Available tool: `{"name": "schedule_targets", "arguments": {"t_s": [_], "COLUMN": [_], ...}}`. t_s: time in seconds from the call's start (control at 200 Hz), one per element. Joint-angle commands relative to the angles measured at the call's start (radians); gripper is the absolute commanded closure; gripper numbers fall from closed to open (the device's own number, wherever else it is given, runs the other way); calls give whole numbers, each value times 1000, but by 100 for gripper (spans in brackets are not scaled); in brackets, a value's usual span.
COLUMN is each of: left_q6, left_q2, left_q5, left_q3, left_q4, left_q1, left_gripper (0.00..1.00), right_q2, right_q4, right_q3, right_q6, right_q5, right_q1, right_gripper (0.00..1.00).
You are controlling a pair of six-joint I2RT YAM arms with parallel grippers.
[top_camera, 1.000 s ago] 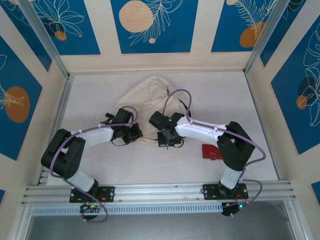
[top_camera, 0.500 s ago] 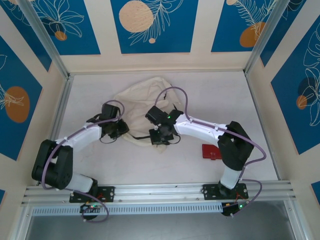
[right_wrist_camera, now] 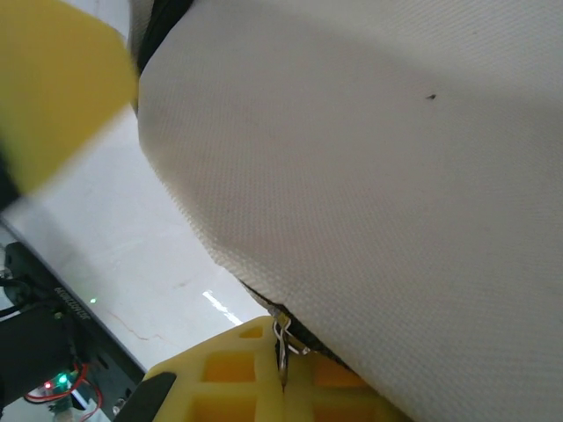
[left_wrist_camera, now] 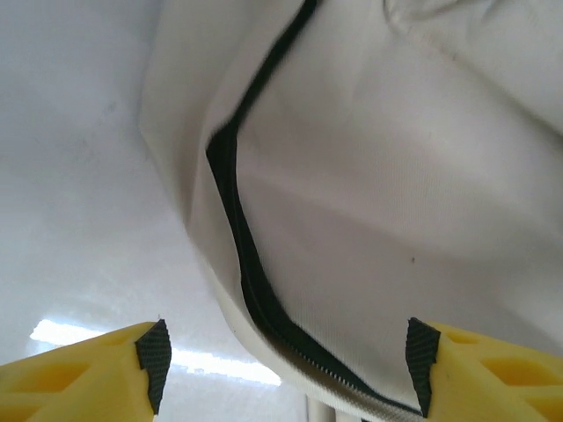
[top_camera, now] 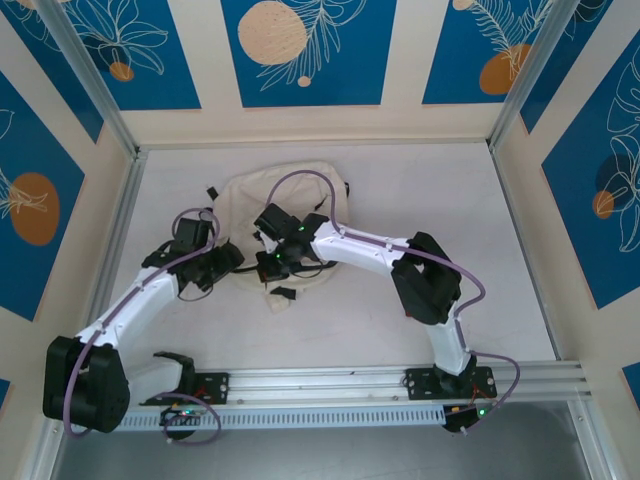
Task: Pack books, pencil case, and school supplies into a backpack
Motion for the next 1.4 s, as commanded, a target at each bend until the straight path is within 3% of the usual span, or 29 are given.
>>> {"name": "schedule_targets", "arguments": {"t_s": [0.0,0.295,0.395,0.61,0.69,0.785,0.98,1.215,1.27,1.395], "left_q6": [-69,-180,-170,-127,-95,-54,0,62,68,47], "left_q2": [-7,63,88,118,130,137,137,138,130,90], "left_q5": [102,169,108,5,-26,-75,-135,-186,-154,-67], "left_q3": [-30,-71,-47,-32,-25,-13,21,66,68,56], "left_q4": [36,226,195,167,158,141,104,48,34,6], "left_q1": [11,12,11,10,12,12,14,55,68,71], "left_gripper": [25,25,45,84,92,95,95,91,83,47], "right_q2": [9,-4,-14,-85,-143,-214,-308,-262,-237,-161], "right_q4": [31,16,-29,-210,-236,-251,-237,-200,-177,-103], "right_q3": [31,0,-11,-70,-135,-226,-358,-276,-244,-156], "right_q6": [6,10,5,24,44,66,92,19,-9,-43], "right_q5": [-60,-82,-50,162,203,244,274,205,149,15], "right_q1": [7,22,32,36,21,-11,-90,-73,-58,-13], "right_gripper": [100,100,100,100,100,100,100,100,100,100]}}
